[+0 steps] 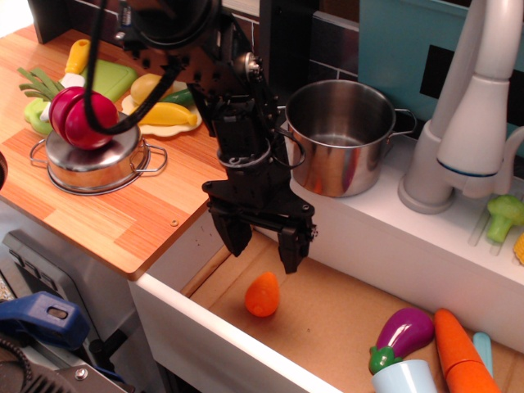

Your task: Put carrot in pot or pan

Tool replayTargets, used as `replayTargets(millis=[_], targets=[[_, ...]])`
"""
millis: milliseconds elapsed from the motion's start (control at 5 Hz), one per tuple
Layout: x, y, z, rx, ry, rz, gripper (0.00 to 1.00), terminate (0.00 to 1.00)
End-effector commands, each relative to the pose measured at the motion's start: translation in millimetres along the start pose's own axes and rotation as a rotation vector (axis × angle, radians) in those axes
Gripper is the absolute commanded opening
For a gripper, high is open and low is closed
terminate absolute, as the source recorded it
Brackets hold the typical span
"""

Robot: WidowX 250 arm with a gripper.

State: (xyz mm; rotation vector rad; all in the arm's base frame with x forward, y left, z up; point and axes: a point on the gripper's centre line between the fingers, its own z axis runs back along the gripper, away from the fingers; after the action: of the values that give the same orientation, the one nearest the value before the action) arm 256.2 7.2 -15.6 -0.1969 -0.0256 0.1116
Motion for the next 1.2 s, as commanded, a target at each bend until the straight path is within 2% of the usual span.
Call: replayTargets(millis=[0, 400, 800, 1000], targets=[[14.7, 12.4, -9.9, -0.008, -0.032, 0.017, 1.00, 0.00], [3.5, 12.3, -29.3, 0.040, -0.098, 0.014, 1.00, 0.00], [4.3, 16.1, -50.6, -0.004, -0.104, -0.005, 1.00, 0.00], [5.2, 14.5, -54.4, 0.008, -0.102, -0.010, 1.00, 0.00]])
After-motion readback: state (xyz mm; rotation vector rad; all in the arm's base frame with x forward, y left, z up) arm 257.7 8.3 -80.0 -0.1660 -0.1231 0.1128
